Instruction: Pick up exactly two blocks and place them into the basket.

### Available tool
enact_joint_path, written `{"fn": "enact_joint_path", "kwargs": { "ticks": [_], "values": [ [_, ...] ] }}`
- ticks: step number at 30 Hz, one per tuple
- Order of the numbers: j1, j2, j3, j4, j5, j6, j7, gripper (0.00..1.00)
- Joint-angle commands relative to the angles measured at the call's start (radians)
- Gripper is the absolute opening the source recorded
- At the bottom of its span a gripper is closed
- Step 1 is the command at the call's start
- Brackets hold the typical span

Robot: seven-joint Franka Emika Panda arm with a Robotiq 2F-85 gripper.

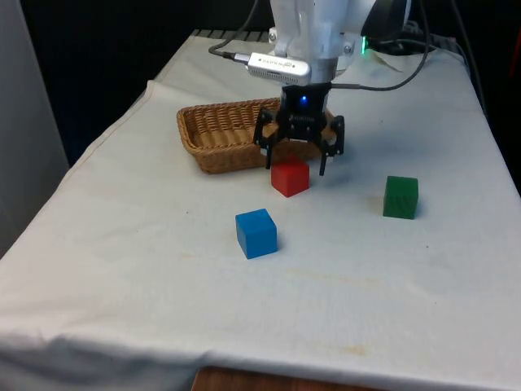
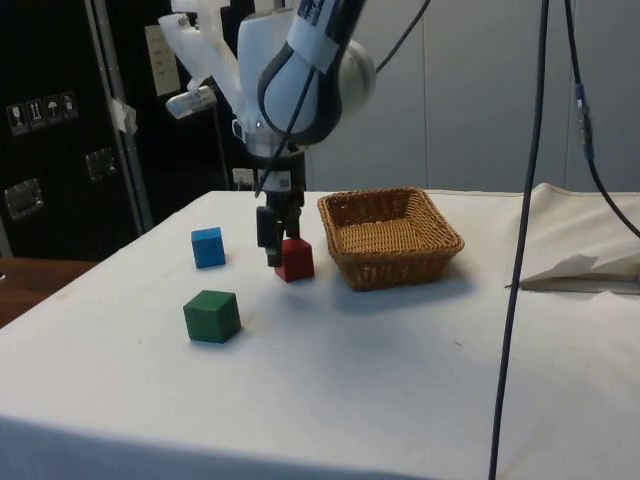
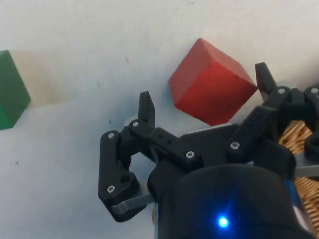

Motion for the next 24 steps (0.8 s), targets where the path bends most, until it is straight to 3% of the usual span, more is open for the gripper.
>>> {"fn": "enact_joint_path", "kwargs": {
  "ticks": [1, 7, 8, 9, 11, 12, 18, 19, 20, 24],
  "values": [
    [-0.015, 0.004, 0.018, 0.001, 0.017, 0.013, -0.016, 1.0],
    [-0.009, 0.02, 0.01, 0.001, 0.009, 0.033, -0.006, 1.0],
    [-0.002, 0.022, 0.001, 0.002, 0.001, 0.026, 0.0, 1.0],
    [-0.008, 0.02, 0.009, 0.001, 0.008, 0.033, -0.005, 1.0],
    [-0.007, 0.02, 0.008, 0.001, 0.007, 0.033, -0.004, 0.98],
    [-0.006, 0.021, 0.006, 0.001, 0.006, 0.033, -0.003, 0.8],
    [-0.002, 0.022, 0.0, 0.002, 0.001, 0.027, 0.001, 0.14],
    [-0.004, 0.021, 0.004, 0.0, 0.005, 0.034, -0.001, 0.14],
    [-0.004, 0.021, 0.004, 0.0, 0.004, 0.034, -0.001, 0.05],
    [-0.004, 0.021, 0.004, 0.0, 0.004, 0.034, 0.0, 0.04]
  ]
}}
